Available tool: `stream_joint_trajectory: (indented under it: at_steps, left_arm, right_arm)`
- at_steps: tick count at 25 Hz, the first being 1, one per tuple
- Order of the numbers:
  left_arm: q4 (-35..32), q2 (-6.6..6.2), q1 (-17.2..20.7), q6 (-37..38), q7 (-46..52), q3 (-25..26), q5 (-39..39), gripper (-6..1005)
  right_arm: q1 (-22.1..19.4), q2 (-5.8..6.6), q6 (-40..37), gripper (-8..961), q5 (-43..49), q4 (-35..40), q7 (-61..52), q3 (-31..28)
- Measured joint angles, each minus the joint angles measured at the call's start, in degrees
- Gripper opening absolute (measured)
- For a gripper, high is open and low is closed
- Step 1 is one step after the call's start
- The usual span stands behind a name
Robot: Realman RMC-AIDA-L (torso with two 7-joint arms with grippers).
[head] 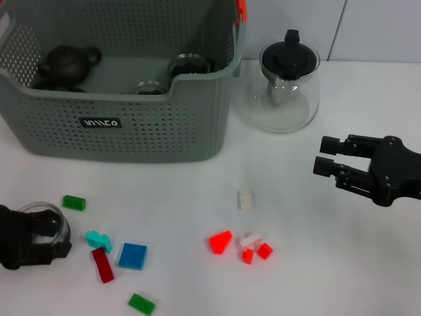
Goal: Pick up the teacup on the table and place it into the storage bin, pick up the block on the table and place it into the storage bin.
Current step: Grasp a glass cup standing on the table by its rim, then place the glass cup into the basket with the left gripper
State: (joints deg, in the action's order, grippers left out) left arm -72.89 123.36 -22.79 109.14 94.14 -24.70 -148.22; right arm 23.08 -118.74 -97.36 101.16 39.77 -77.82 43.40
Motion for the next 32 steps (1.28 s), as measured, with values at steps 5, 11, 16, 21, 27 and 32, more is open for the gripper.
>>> stream_joint_trajectory:
  at_steps: [5,11,16,21,27,32]
  left_arm:
    - [-0.28,0.77,0.55,-3.07,0.09,-1.40,-0.86,492]
    - [2.48,1.08,0.70,-8.05,0.11,-1.75,-1.57,492]
    - [4.65,0.88,0.43,-11.24,0.11,-2.16,-2.44,493]
    - [6.64,1.04,0.27,-14.39,0.91,-3.79,-4.79,493]
    - [5.96,0.91,0.27,-14.26,2.99,-4.29,-4.98,493]
    - [4.29,0.98,0.40,-13.08,3.70,-4.42,-5.01,443]
  right_arm:
    - [-0.04,0.01,0.01,474,0.00,-0.41,0.26,-0.12]
    - [-0.23,0.08,0.07,474,0.00,-0.45,0.44,-0.31]
    - [-0.32,0.09,0.07,474,0.00,-0.48,0.46,-0.26]
    - [-0.55,0.09,0.07,474,0.00,-0.48,0.47,-0.31]
    - [-0.47,0.08,0.07,474,0.00,-0.48,0.47,-0.26]
    - [-0.54,0.08,0.07,474,0.00,-0.48,0.48,-0.31]
